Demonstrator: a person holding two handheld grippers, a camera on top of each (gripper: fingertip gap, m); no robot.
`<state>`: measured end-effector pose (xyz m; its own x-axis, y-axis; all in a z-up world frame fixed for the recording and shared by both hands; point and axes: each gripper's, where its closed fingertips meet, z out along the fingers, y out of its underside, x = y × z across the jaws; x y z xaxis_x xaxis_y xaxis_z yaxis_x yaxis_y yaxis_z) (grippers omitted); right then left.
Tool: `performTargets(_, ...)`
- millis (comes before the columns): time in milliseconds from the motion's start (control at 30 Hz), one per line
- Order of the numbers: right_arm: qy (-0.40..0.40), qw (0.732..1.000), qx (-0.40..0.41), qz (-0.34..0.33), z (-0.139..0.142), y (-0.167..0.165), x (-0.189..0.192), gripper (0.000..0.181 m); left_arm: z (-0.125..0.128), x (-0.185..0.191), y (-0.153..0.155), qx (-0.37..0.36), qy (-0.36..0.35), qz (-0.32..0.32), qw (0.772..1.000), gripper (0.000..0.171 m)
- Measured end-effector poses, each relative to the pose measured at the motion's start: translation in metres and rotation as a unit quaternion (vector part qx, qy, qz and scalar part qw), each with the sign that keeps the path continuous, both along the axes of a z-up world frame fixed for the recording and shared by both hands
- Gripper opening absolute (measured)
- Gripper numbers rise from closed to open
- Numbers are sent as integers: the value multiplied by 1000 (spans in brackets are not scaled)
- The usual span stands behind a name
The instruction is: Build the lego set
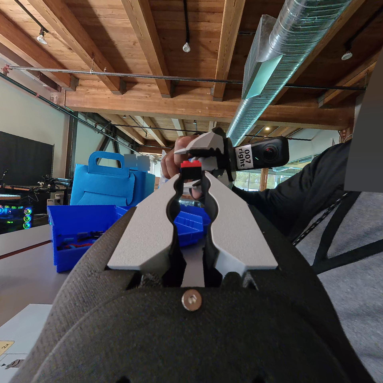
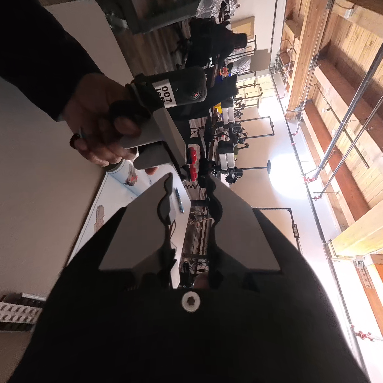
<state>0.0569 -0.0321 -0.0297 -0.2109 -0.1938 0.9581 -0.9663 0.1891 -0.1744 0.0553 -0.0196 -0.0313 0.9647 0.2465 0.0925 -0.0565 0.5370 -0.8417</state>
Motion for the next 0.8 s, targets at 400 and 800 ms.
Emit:
performTargets(400,14,1000,17,4,-4,-3,0,20,-1,-1,2,-3,-1,1,1000,17)
performTargets(800,17,1000,-10,6,2,-5,0,15,5,1,-1,31,-4,-13,999,17)
